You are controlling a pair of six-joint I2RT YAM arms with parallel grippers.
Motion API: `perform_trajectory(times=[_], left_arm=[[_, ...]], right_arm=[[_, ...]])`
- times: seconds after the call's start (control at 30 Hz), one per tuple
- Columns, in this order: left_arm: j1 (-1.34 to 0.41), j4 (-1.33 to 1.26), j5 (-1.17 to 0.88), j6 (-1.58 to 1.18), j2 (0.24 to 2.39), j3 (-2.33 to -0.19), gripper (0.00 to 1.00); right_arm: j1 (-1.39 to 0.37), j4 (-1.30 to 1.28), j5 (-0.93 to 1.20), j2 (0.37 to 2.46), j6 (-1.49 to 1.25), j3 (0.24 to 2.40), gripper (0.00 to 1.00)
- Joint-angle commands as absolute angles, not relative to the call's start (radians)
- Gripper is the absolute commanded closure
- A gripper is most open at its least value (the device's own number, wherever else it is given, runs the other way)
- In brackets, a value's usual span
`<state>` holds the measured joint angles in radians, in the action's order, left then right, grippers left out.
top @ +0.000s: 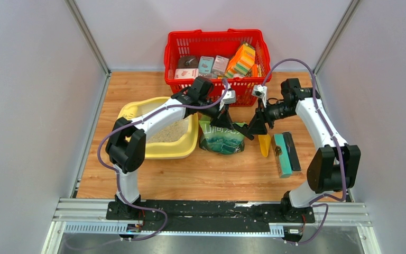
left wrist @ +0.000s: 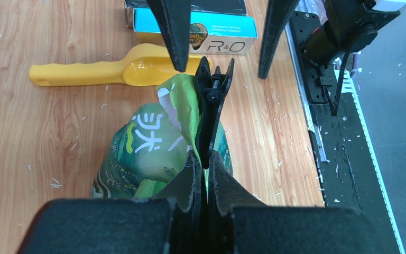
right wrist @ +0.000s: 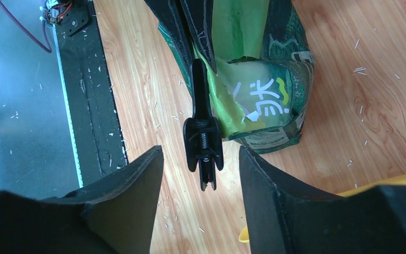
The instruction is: Fill the litter box with clean litter
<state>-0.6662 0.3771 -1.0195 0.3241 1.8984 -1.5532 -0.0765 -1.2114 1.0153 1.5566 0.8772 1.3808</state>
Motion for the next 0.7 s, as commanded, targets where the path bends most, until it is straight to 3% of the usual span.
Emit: perform_trajectory(times=[0.0,0.3,0.6,0.67], left_arm=[[-0.672,0.4,-1.065,0.336,1.904,-1.591,1.0],[-0.669,0.385,-1.066,0.319,1.911,-1.592,1.0],[-0.667,0.373,-1.068,0.301,1.914,-1.592,1.0],[-0.667,0.371,-1.062,0.296,1.914,-1.591,1.0]], right_arm=[[-0.086,-1.183,1.015,1.565,0.89,1.402,0.44],[-0.109,-1.172,1.008,1.568,0.884,1.394,0.51],[-0.114,-1.141,0.986,1.571,0.857,1.399,0.64],[-0.115,-1.143,0.985,1.574,0.861,1.397,0.71]])
